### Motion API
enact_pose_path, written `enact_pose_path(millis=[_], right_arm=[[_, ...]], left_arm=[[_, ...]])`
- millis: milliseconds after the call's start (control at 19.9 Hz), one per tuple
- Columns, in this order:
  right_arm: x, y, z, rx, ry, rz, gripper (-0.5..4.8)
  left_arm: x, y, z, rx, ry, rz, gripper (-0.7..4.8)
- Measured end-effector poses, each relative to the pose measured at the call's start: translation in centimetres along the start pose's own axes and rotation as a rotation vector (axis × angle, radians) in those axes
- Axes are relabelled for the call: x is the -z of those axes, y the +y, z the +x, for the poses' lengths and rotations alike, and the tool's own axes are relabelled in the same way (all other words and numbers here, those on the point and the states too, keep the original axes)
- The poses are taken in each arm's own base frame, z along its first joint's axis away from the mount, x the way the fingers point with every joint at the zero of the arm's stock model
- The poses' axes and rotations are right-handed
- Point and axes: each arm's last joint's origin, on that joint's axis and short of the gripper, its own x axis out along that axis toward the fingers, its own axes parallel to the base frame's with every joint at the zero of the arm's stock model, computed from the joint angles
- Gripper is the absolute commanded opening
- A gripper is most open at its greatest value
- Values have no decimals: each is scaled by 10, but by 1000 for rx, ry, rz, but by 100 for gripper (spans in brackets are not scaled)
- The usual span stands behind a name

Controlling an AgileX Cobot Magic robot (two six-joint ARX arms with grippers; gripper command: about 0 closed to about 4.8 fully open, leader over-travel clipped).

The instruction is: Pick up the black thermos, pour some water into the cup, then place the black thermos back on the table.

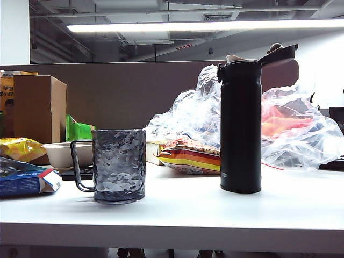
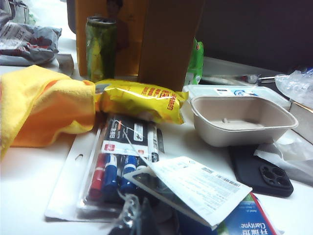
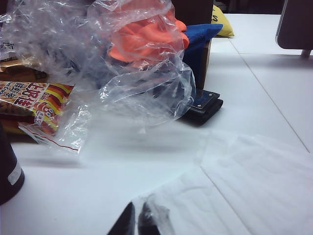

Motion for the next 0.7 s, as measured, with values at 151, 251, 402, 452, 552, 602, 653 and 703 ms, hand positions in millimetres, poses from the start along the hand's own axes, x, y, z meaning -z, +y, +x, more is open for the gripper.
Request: enact_pose_path(millis=[151,251,402,452,552,602,653,703], right_arm=[[0,0,0,2,-4,-2,23],[-1,0,0,2,-6,-2,23],[-1,0,0,2,-6,-3,22],[-1,0,0,2,-6,-3,23],[-1,0,0,2,-6,-3,22],[-1,0,0,2,-6,-3,23],[-1,0,0,2,-6,-3,22],[-1,0,0,2,-6,-3,23]], left_arm=[[-3,-1,0,18,-29,19,4],[-4,-1,0,22,-35,20,4],[-3,-1,0,22,-33,20,4],[-3,-1,0,22,-33,20,4],[-3,-1,0,22,-33,20,4],[-3,-1,0,24,-33,20,4],[-3,-1,0,25,-33,20,4],[-3,-1,0,27,-33,20,4]])
